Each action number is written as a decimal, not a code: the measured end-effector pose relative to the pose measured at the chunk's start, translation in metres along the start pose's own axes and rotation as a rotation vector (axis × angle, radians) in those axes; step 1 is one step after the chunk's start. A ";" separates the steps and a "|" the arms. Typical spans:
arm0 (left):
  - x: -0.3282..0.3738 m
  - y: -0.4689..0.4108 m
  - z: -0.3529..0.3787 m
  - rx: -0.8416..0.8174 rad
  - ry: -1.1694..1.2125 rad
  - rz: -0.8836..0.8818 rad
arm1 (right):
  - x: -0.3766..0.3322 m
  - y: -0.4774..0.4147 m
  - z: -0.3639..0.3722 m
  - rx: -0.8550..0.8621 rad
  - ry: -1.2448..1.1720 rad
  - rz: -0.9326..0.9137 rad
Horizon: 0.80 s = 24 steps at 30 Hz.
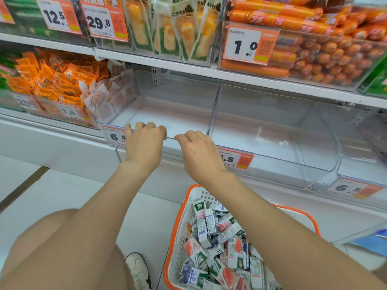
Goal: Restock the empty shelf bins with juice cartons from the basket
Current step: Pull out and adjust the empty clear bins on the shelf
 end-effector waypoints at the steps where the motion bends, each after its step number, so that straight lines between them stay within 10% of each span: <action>1: 0.007 0.004 0.001 0.010 0.040 0.011 | 0.004 0.009 -0.005 0.055 0.002 -0.019; 24: 0.098 0.030 0.037 -0.164 0.398 0.155 | 0.155 0.139 -0.017 0.058 -0.078 0.351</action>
Point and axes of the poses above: each hand's wrist, its own y-axis away from the middle knuckle, its own z-axis out of the palm, x = y × z, the point moved 5 cm from there along -y, towards the middle knuckle, and after that the axes turned 9 degrees about -z, right-handed, at the moved point
